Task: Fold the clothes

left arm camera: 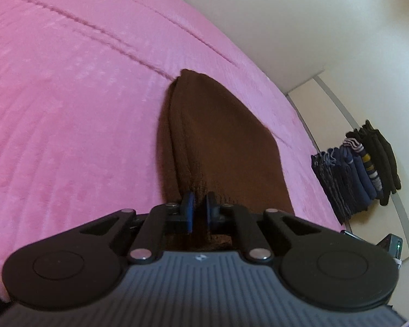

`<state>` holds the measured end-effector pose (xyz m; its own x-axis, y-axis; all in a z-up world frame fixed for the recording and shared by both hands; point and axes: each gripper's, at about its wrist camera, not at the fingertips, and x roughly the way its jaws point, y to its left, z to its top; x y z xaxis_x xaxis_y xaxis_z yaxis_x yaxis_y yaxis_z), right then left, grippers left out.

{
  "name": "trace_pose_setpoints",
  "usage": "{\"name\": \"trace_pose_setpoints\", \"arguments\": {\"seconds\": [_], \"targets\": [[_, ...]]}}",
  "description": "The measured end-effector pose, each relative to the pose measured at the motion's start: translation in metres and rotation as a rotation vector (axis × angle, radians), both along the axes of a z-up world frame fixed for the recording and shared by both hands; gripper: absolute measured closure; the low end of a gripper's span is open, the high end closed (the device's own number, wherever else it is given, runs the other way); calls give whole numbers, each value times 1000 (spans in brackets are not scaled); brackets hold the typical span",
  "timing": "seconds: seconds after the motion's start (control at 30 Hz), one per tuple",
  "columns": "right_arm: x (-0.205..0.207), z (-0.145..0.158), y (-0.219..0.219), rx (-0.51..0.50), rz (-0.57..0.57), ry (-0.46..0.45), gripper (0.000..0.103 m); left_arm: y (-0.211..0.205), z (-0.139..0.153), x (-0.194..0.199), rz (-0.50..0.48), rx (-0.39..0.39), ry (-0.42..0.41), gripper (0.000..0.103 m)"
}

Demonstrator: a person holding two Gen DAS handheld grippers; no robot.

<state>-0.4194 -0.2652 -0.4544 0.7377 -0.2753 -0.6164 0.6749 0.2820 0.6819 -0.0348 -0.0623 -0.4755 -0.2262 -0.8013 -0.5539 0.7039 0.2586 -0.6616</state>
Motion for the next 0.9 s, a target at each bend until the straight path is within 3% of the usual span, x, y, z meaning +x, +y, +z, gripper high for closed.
{"name": "trace_pose_setpoints", "arguments": {"seconds": [0.07,0.13,0.17,0.23,0.3,0.43,0.47,0.5,0.53,0.6,0.7,0.77,0.83,0.87,0.9], "targets": [[-1,-2,-2,15,-10,-18,38,1,-8,3,33,15,49,89],[-5,-4,-4,41,-21,-51,38,5,-12,6,78,22,105,66],[-7,-6,-7,60,-26,-71,38,8,-13,7,100,17,135,62],[-10,-11,-12,101,-32,-108,37,13,-16,10,137,10,194,42],[-11,-18,-17,141,-39,-144,37,13,-21,12,152,12,248,38],[-9,-29,-23,192,-59,-212,38,3,-28,6,123,3,281,40],[-6,-29,-23,201,-54,-216,38,0,-29,5,109,4,279,45],[-2,-29,-23,210,-47,-213,57,-4,-29,4,94,8,280,71],[1,-29,-22,215,-41,-199,64,-8,-31,6,79,26,289,90],[6,-26,-16,218,-49,-168,72,-9,-30,14,73,24,282,92],[10,-19,-1,280,-48,-203,75,-2,-10,38,73,-24,224,92],[21,-15,18,324,2,-245,75,3,2,58,101,-44,181,93],[43,-17,39,337,90,-230,74,6,9,78,146,-29,128,93],[54,-21,48,346,125,-214,73,5,11,86,168,-13,102,93],[61,-26,54,353,141,-190,59,6,10,91,191,-3,82,92]]}}
